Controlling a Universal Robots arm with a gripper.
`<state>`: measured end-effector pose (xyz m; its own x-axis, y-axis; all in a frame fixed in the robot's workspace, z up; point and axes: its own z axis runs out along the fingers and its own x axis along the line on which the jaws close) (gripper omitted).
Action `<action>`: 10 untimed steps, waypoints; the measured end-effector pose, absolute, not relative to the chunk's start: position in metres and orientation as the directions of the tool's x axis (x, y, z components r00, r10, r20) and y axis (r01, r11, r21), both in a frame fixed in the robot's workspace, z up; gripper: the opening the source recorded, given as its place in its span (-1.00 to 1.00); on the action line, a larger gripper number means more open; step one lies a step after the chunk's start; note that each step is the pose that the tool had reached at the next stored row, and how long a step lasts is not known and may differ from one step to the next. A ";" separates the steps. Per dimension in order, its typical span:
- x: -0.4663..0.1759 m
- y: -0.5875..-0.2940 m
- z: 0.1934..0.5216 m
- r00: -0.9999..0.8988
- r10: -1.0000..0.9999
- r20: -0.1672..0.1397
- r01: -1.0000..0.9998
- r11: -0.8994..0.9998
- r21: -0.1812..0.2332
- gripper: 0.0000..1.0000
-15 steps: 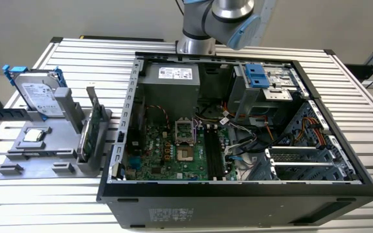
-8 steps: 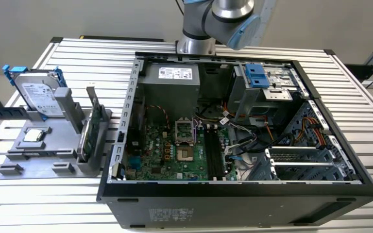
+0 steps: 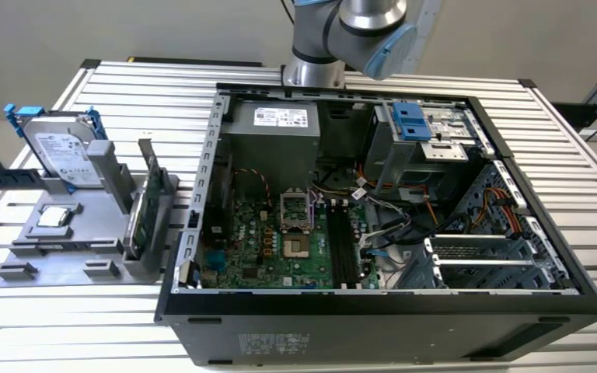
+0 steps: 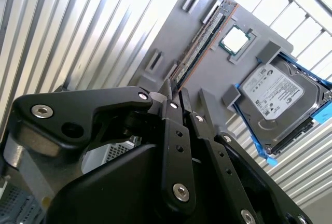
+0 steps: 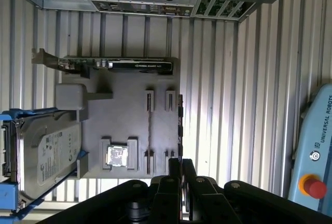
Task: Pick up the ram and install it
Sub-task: 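Pick up the ram and move it above insertion slot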
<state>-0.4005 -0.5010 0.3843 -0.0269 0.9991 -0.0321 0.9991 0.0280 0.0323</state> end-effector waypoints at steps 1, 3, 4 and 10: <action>-0.401 -0.501 0.385 -0.027 0.999 -0.032 0.999 0.028 0.032 -1.00; -0.401 -0.501 0.387 -0.027 0.999 -0.032 0.999 0.028 0.032 -1.00; -0.401 -0.501 0.388 -0.027 0.999 -0.032 0.999 0.028 0.032 -1.00; -0.401 -0.501 0.391 -0.027 0.999 -0.032 0.999 0.028 0.032 -1.00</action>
<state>-0.4005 -0.5010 0.3914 -0.0269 0.9991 -0.0320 0.9991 0.0280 0.0323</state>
